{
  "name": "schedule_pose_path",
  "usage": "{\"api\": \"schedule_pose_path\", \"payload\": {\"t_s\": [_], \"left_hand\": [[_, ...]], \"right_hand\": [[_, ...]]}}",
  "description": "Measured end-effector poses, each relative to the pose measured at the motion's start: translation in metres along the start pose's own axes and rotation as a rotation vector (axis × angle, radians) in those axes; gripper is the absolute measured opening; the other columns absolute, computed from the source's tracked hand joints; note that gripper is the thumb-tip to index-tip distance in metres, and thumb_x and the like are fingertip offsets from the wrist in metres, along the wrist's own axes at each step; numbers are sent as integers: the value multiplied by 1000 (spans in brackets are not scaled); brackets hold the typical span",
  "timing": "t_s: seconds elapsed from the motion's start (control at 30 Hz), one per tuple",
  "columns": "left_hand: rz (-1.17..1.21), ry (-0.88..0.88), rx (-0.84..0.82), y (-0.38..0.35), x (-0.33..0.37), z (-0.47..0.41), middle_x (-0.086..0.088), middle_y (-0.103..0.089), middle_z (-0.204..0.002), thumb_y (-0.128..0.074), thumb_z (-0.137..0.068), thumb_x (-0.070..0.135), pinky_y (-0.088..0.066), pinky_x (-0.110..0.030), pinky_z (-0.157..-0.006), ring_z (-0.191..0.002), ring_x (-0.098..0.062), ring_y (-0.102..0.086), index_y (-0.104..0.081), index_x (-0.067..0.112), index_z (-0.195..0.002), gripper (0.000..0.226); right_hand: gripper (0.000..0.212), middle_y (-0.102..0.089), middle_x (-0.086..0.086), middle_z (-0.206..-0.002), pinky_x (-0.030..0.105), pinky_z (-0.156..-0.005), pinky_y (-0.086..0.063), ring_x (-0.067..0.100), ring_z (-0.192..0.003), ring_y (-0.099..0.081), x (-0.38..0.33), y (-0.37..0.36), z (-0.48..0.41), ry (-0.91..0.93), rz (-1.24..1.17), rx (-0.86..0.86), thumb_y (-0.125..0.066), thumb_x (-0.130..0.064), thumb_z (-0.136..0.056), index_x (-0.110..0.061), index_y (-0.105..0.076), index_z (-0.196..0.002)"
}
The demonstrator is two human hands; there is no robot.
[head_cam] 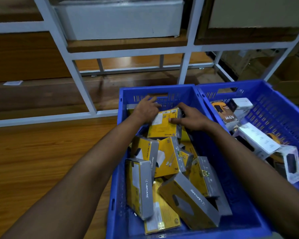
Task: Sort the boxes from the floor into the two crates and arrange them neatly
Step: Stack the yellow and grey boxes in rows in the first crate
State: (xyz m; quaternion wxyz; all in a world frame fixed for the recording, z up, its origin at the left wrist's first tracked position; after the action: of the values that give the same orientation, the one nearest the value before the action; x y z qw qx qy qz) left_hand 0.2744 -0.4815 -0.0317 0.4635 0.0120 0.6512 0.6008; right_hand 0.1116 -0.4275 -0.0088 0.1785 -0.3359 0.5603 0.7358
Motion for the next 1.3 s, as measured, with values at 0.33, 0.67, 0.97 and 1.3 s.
{"api": "schedule_pose_path", "payload": {"t_s": [0.33,0.67,0.97,1.3], "left_hand": [[879,470,382,11,-47,25,-9,-57,-125,-70,-89,13,-43,-36,-91,-113,-25,-52,-64,33,-133,49],[1532,771,603,-14,-74,60,1,-77,-93,-52,-97,44,-56,-39,-84,-93,-18,-72,-69,24,-113,31],[714,624,122,12,-35,65,-9,-71,-107,-62,-91,30,-39,-40,-95,-109,-30,-61,-72,19,-106,21],[808,504,-121,-2,-22,61,-17,-60,-128,-57,-94,22,-48,-45,-93,-120,-36,-56,-63,11,-121,30]], "right_hand": [[39,-69,-6,-112,40,-92,-59,10,-100,-69,-5,1,5,73,-118,-5,-79,-25,-87,-25,-56,-119],[41,-63,-9,-126,39,-78,-52,15,-96,-62,-56,-5,-19,367,93,203,-76,-18,-88,-25,-53,-121],[37,-46,16,-112,40,-64,-43,35,-85,-51,-35,-60,-73,344,550,157,-69,-4,-80,-10,-55,-114],[30,-75,7,-112,28,-83,-52,22,-98,-69,-39,-35,-81,262,481,24,-79,-19,-86,-14,-76,-116]]}}
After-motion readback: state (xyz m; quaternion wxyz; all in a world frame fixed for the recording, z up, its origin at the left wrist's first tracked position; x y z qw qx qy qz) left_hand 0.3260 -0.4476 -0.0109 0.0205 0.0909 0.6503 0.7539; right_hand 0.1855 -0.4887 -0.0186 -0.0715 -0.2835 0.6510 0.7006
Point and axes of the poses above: each hand's wrist, its own z-axis away from the middle knuckle, its own y-axis out of the back of the hand, x = y × z, the point moved 5 cm from there along -z, towards the middle knuckle
